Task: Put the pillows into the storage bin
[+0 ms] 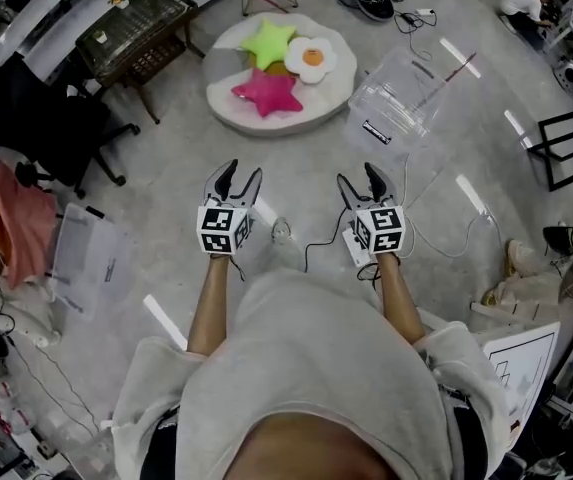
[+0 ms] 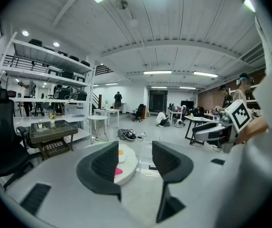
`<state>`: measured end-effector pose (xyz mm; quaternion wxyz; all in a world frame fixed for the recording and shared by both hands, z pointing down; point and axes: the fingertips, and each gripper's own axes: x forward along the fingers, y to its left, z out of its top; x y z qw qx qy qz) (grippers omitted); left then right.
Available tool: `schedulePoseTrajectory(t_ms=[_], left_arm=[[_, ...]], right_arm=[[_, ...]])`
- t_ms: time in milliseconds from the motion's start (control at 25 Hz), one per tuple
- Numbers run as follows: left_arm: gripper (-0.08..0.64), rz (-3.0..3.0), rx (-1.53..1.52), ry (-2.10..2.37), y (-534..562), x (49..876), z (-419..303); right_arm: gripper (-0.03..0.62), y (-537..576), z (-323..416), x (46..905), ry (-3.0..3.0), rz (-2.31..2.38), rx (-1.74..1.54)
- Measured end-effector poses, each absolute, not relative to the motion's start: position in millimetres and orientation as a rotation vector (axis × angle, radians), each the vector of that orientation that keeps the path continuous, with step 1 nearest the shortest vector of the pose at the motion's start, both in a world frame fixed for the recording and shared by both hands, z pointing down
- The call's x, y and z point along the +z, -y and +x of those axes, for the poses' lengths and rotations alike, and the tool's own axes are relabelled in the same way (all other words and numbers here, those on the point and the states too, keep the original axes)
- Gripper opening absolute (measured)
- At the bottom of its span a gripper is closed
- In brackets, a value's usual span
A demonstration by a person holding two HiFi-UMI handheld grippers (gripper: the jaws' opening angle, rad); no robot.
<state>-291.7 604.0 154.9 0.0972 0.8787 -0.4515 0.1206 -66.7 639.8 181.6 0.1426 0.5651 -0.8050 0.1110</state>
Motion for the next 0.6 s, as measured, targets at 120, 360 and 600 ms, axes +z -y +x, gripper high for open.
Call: schedulePoseTrajectory(t_ms=[120,360,600], left_arm=[[0.215,2.610,0.343,1.335,-550,146,-302],[0.213,2.627,0.324,1.321,-451,146,-319],[0.213,2.633,0.337,1.268,-394,150,-322]], right_arm=[[0.265,-589,-75,172,2.315,1.641,0.307],[0.264,-497,-90,166,2.299,1.676,0.285],[0.263,-448,-104,170,2.269,1.674,0.305]])
